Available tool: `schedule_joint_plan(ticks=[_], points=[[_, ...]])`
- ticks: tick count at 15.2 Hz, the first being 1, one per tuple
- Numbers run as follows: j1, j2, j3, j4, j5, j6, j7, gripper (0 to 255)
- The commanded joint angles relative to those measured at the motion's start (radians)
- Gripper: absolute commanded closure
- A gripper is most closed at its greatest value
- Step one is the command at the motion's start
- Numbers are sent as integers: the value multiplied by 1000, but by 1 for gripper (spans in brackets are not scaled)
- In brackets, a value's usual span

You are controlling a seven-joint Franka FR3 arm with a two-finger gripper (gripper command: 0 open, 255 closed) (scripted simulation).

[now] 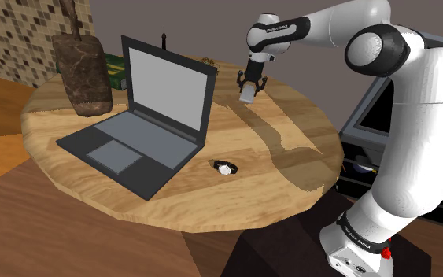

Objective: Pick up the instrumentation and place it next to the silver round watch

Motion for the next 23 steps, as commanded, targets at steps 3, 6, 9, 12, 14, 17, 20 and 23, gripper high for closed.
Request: schedule_joint_plan(ticks=[3,6,9,12,14,17,20,23], points=[[0,-7,0,41,-1,-49,1,255],[0,-13,-1,72,-1,-86,1,255],[13,-47,3,40,-4,-87,17,255],[51,-133,16,-89,-12,-44,68,255],[76,-184,26,-163,-17,-20,104,255],[113,-252,45,-260,-23,9,160,255],[149,-312,66,-343,-27,31,219,255],[184,-364,91,-413,-29,49,279,255]])
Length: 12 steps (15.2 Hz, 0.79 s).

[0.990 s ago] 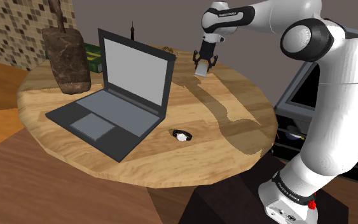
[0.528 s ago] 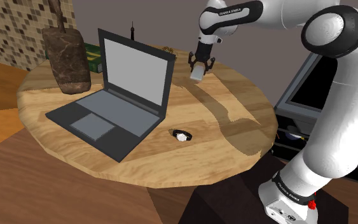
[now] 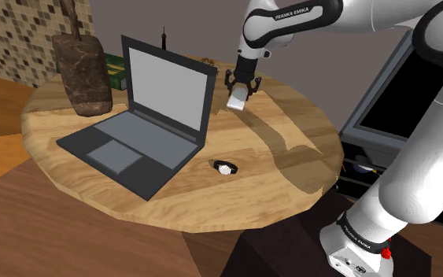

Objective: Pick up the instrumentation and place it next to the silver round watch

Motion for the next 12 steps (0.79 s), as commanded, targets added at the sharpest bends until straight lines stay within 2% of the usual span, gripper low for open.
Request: schedule_joint_plan(ticks=[1,9,12], points=[[25,-30,19,-37,-1,7,46,255],[123,-130,104,-163,4,34,226,255],[123,-117,104,-189,2,72,227,255]])
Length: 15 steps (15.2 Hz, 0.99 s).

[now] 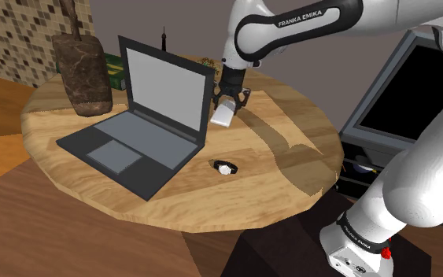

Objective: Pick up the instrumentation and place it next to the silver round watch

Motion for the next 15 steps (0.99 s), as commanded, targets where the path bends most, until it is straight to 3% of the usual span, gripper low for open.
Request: schedule_joint_plan(ticks=[1,15], points=[[3,4,2,-20,0,23,4,255],[5,86,1,-109,-14,194,13,255]])
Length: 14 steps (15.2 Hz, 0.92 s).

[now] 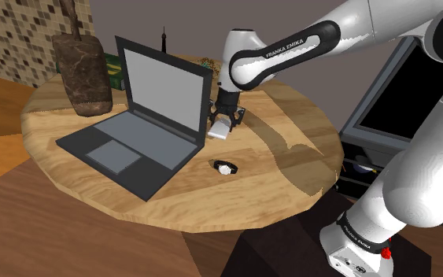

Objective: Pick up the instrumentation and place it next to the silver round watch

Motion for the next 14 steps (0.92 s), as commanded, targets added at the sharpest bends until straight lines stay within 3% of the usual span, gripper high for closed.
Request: schedule_joint_plan(ticks=[1,7,8,14], points=[[0,9,0,-5,-1,10,1,255],[0,9,0,-5,-1,10,1,255],[1,10,0,-2,-1,8,2,0],[0,-8,0,9,2,-22,-1,0]])
